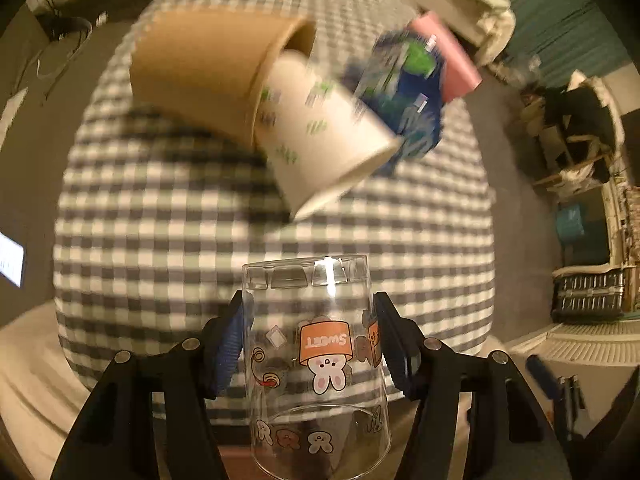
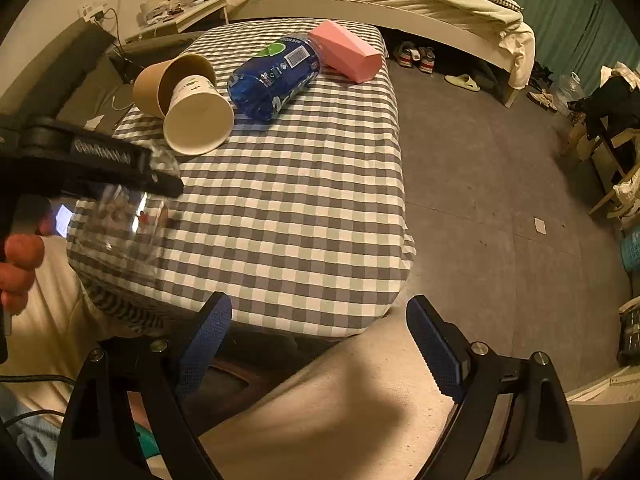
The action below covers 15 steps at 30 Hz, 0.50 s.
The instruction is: Flip cup upside down
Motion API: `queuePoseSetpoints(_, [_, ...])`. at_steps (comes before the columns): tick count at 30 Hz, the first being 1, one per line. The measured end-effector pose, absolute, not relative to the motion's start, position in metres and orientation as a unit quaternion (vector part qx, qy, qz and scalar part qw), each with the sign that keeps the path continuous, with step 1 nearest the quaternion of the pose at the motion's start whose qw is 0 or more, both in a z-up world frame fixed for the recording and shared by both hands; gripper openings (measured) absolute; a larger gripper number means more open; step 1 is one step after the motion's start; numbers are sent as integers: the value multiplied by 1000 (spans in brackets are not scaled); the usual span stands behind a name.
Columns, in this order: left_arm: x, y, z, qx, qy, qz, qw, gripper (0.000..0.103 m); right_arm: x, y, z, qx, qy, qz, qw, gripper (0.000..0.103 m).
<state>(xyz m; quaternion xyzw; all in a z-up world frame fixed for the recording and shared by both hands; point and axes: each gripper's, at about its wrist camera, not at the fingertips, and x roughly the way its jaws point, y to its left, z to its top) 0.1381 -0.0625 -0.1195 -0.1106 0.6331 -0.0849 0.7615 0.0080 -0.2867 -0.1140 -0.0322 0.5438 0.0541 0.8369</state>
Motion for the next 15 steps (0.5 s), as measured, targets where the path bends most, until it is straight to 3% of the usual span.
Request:
queuePoseSetpoints(5, [129,-65,-87,-75,521,-77,847,63,6,-286,-114,-33,544,52,837,89])
queuePoseSetpoints(9, [116,-65,-92,-32,435,-63,898,63,4,-285,-114,-35,544,51,837,89])
queuePoseSetpoints(15, [94,-68,-112,-7,392,-73,917,63,1,-284,-116,-42,549,47,834,89])
